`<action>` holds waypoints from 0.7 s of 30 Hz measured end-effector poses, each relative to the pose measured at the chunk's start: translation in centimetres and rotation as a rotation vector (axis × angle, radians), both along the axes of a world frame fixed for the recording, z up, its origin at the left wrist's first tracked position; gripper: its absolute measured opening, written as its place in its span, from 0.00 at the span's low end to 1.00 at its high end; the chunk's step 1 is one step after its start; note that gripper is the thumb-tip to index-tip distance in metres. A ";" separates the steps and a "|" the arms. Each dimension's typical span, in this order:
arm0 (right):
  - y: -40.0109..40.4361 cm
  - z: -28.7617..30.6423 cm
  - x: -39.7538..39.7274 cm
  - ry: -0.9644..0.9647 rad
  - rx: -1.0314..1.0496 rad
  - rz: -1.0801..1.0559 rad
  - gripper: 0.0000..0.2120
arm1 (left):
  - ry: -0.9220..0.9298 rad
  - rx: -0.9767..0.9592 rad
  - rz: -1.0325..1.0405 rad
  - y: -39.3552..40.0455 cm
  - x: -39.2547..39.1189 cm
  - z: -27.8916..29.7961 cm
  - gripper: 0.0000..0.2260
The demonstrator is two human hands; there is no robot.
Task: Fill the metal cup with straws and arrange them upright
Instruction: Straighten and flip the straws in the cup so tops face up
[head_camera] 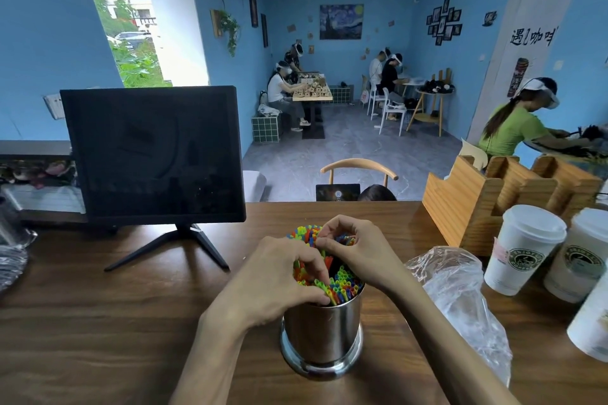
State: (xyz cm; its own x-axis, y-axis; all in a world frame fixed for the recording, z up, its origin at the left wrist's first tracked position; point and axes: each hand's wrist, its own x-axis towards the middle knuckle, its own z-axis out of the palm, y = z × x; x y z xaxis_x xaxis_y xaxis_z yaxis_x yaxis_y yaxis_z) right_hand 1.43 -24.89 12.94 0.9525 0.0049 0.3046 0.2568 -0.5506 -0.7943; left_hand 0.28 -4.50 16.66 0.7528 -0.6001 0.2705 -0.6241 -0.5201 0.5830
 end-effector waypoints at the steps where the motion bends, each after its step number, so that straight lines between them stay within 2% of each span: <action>1: 0.0 0.0 0.0 0.001 -0.003 -0.001 0.03 | 0.003 -0.007 0.001 0.1 0.0 0.0 0.10; 8: 0.2 0.1 -0.2 -0.006 -0.020 -0.011 0.04 | -0.017 -0.109 0.058 1.3 0.6 0.8 0.08; 12: 0.4 0.4 -0.7 -0.004 0.002 -0.010 0.03 | -0.013 -0.530 0.115 1.4 0.3 2.9 0.08; 17: 0.6 0.6 -1.3 -0.008 0.026 -0.020 0.02 | 0.021 -1.112 0.300 2.3 1.3 4.9 0.09; 19: 0.7 0.7 -1.6 -0.034 0.065 -0.014 0.01 | 0.033 -1.290 0.391 2.6 1.5 5.1 0.08; 21: 0.8 0.8 -1.7 -0.107 0.075 -0.021 0.05 | 0.052 -1.392 0.447 2.3 1.6 4.8 0.08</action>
State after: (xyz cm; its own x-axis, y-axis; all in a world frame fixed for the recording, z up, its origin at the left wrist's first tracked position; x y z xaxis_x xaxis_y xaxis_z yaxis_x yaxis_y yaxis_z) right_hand -0.24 -24.11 13.78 0.9141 -0.0412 0.4034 0.3315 -0.4969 -0.8020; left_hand 1.83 -2.17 21.51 0.8292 0.3994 0.3911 -0.5280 0.3301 0.7824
